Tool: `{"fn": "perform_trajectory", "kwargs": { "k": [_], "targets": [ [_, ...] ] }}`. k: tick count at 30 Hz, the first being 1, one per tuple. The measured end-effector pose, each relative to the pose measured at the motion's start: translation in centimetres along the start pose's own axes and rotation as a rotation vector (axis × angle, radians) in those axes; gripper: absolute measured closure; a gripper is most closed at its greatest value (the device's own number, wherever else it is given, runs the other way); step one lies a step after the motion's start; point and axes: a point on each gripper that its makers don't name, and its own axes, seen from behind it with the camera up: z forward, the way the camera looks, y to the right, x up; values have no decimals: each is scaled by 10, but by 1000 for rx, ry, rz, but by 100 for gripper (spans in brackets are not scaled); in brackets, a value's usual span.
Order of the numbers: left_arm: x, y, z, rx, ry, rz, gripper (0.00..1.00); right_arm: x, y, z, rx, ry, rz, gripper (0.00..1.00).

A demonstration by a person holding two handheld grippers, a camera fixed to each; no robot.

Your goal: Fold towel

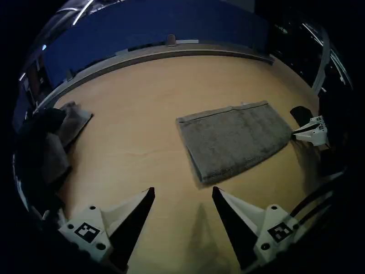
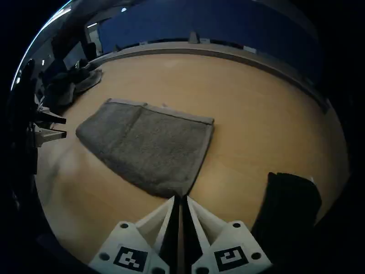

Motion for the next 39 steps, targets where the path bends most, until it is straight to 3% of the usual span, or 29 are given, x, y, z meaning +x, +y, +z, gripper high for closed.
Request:
{"fn": "perform_trajectory", "kwargs": {
  "k": [18, 39],
  "targets": [
    [-3, -12, -6, 19, 0, 0, 6, 20, 1, -12, -10, 44, -19, 97],
    [-11, -32, -23, 53, 13, -21, 6, 71, -18, -22, 4, 107, -115, 97]
  ]
}}
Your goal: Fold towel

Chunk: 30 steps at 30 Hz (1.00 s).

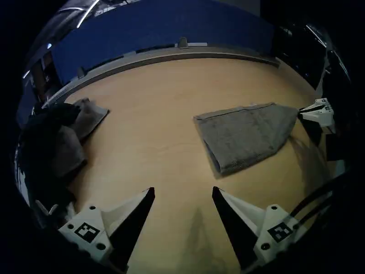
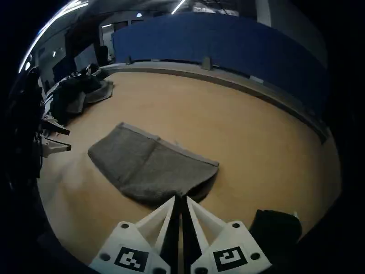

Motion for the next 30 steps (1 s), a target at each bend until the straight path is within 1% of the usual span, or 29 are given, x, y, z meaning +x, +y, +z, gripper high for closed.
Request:
{"fn": "perform_trajectory", "kwargs": {
  "k": [7, 14, 21, 26, 30],
  "targets": [
    [-12, -15, -9, 31, -3, -27, 6, 24, -11, 5, 19, 14, -53, 97],
    [-27, -32, -21, 69, -5, -80, 6, 50, -30, 16, 48, 28, -118, 97],
    [-42, -46, -33, 126, 6, -138, 6, 76, -61, 28, 93, 37, -199, 97],
    [-52, -52, -40, 148, 13, -176, 6, 87, -85, 37, 134, 38, -256, 97],
    [-60, -56, -45, 160, 18, -219, 6, 94, -107, 47, 176, 39, -297, 97]
  ]
}}
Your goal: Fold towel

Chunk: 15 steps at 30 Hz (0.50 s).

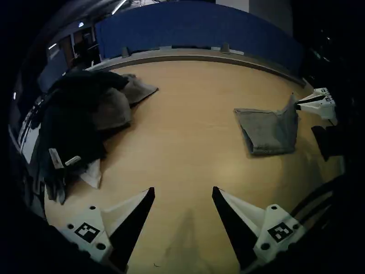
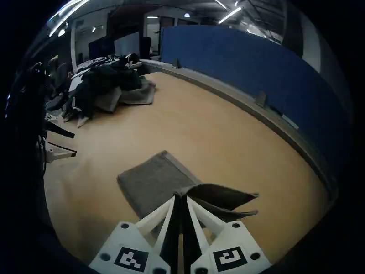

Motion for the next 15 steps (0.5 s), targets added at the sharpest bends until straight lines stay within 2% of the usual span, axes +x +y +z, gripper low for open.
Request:
{"fn": "perform_trajectory", "kwargs": {
  "k": [5, 9, 15],
  "targets": [
    [-6, -10, -5, 20, 6, -47, 6, 13, -30, 20, 65, 0, -41, 97],
    [-12, -15, -8, 36, 10, -76, 6, 15, -62, 42, 126, -11, -74, 97],
    [-21, -13, -9, 47, 16, -126, 6, -6, -108, 79, 221, -48, -128, 97]
  ]
}}
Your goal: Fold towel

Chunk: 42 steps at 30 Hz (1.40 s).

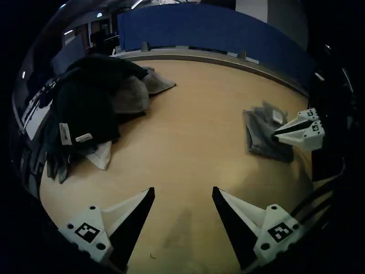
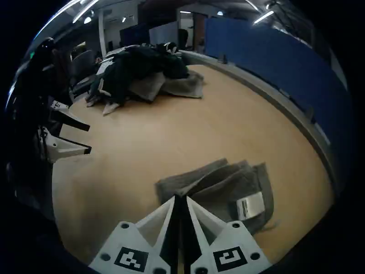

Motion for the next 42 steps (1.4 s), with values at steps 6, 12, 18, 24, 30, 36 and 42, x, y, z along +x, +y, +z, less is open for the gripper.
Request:
{"fn": "perform_trajectory", "kwargs": {
  "k": [6, 12, 18, 24, 30, 36, 42],
  "targets": [
    [-8, 7, -1, -4, -1, -33, 6, -17, -15, 27, 42, -28, 22, 97],
    [-9, 8, -1, -6, -2, -23, 6, -13, -11, 20, 34, -16, 22, 94],
    [-6, 7, -2, -5, 2, -22, 6, -9, -6, 8, 16, 7, 22, 62],
    [-4, 5, -2, -4, 4, -23, 6, -9, 2, -11, -12, 40, 39, 18],
    [-4, 5, -3, -2, 3, -15, 6, -18, 14, -24, -55, 48, 64, 14],
    [-5, 5, -4, 0, 4, -10, 6, -32, 19, -34, -86, 41, 78, 13],
    [-3, 6, -4, 2, 5, -11, 6, -56, 21, -47, -133, 21, 103, 13]
  ]
}}
